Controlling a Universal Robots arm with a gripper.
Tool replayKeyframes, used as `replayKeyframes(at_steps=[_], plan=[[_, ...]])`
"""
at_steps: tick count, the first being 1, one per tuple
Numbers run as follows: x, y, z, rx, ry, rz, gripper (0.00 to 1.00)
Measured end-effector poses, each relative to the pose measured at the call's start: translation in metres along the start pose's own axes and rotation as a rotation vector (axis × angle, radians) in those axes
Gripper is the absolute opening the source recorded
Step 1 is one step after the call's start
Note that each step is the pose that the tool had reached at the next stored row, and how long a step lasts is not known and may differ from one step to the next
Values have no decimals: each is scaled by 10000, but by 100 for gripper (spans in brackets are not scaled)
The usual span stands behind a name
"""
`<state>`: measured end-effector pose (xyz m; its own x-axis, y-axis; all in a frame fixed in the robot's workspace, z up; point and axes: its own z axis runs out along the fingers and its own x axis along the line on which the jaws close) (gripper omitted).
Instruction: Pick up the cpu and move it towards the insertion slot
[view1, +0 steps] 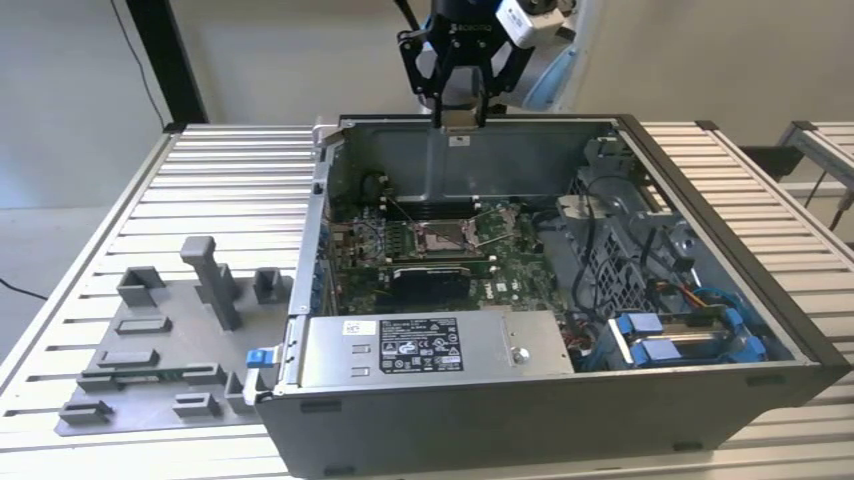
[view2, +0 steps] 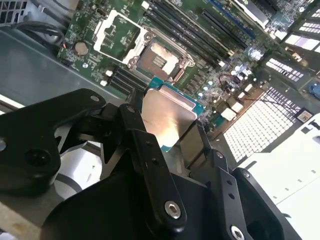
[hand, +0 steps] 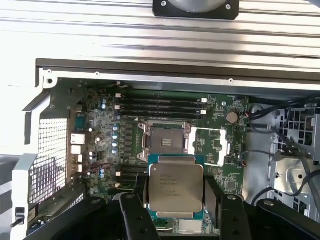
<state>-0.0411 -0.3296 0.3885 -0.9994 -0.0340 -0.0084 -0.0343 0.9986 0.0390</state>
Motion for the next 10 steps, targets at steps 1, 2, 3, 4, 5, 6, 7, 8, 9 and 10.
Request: replayKeyframes(at_steps=[1, 2, 3, 4, 5, 6, 7, 8, 9, 10], plan=[[0, 3, 0, 1, 1, 1, 0], [0, 3, 0, 0, 1, 0, 0], [0, 3, 0, 0, 0, 0, 0], [0, 3, 0, 0, 0, 0, 0], [0, 3, 0, -1, 0, 1, 0], [0, 3, 0, -1, -1, 1, 0], [0, 4, 0, 0, 0, 1, 0], [0, 4, 0, -1, -1, 1, 0], [0, 4, 0, -1, 0, 1, 0], [0, 4, 0, 0, -1, 1, 0]])
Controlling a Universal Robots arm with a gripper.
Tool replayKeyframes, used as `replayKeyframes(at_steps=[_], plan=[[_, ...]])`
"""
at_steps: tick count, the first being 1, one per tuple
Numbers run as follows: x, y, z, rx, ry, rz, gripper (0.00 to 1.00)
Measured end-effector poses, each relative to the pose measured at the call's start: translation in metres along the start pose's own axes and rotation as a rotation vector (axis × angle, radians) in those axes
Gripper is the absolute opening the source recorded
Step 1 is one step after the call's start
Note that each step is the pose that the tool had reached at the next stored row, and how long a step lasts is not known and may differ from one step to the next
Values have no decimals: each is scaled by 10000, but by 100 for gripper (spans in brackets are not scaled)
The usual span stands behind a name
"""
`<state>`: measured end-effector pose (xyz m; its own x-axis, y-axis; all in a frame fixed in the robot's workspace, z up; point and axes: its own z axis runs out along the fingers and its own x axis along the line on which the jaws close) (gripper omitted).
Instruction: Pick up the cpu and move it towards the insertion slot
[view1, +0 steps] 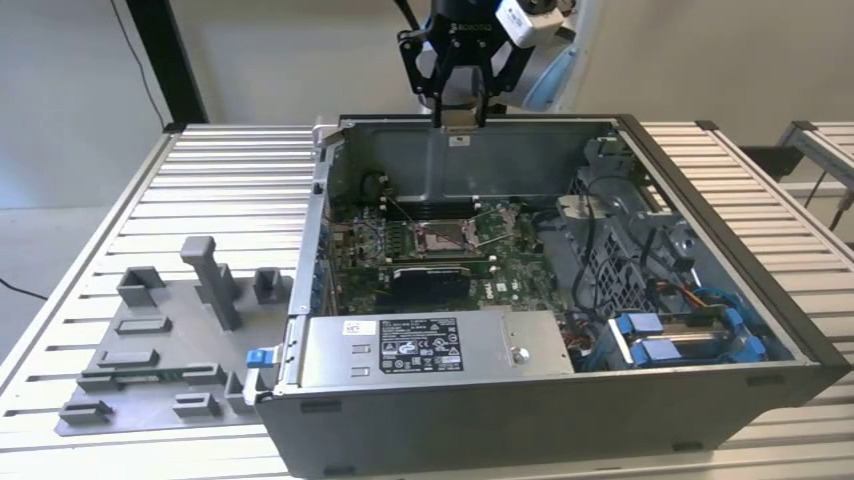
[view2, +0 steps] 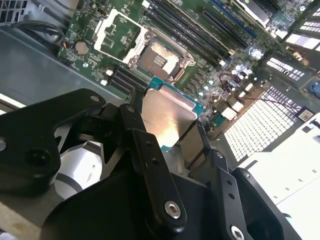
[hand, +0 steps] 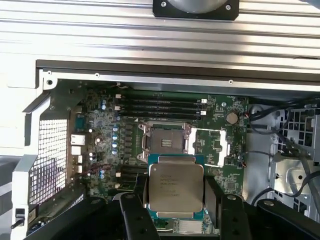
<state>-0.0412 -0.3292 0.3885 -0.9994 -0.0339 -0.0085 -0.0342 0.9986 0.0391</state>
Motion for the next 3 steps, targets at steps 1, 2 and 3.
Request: replayKeyframes(at_steps=[1, 2, 3], plan=[[0, 0, 0, 0, 1, 0, 0], [0, 0, 0, 0, 0, 0, 0], [0, 1, 0, 0, 0, 0, 0]])
